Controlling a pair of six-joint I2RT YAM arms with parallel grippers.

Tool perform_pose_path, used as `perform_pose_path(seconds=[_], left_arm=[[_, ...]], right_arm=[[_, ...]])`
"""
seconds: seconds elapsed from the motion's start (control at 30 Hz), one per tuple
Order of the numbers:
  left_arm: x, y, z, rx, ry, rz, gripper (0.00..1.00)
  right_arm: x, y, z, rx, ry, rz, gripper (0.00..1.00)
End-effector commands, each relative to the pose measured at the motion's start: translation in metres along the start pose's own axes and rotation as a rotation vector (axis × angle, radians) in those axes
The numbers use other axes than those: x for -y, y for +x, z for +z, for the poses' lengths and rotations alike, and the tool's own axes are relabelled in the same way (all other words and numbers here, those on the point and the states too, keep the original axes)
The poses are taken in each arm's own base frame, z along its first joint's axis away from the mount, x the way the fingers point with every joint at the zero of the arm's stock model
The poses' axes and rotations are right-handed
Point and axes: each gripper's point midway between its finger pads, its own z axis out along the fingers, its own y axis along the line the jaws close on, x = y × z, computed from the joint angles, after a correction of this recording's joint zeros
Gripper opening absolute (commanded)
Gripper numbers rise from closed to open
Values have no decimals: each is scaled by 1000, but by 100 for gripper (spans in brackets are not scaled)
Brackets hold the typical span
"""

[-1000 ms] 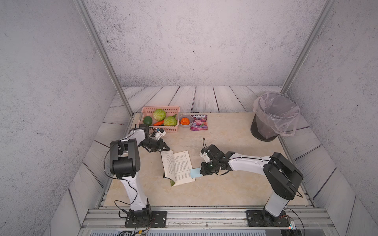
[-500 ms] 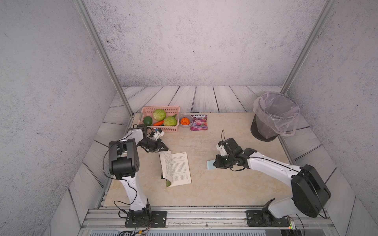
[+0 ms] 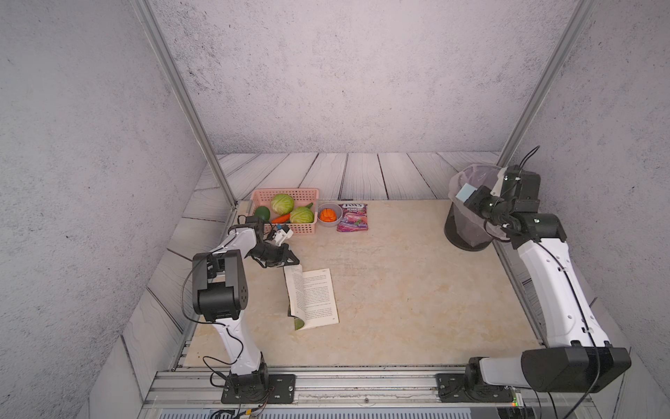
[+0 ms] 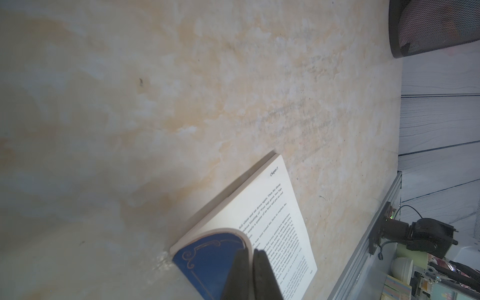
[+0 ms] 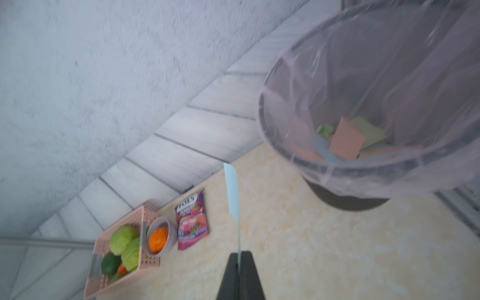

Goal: Peel off the used sticky note
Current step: Place the note in the trash bin, then reset both arms

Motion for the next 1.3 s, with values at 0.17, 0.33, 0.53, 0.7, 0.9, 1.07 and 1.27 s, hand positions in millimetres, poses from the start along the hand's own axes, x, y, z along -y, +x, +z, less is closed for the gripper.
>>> perform_pose_path(seconds=[0.17,0.33,0.53,0.7,0.9,1.07,1.27], left_arm=[[20,-31,15,33,-54,97,0],[36,-46,24,34,-69,131,0],[64,-56,11,67,-95,228,59],[94,-72,-26,140,-132,324,98],[130,-83,-73,230,-172,406,98],[149,-81,-110,347,-237,436,98],[149,-65,-153,507,-369,402,98]], right_arm=[[78,-57,67,-5,241,77,0],[111,-54,109,-104,328,61,12],[92,-54,105,-137,232,-16,86],[68,-72,69,-52,162,-45,100],[42,-79,25,-12,80,-67,100],[27,-67,-8,11,19,-90,100],[34,-5,-33,-15,4,-115,100]])
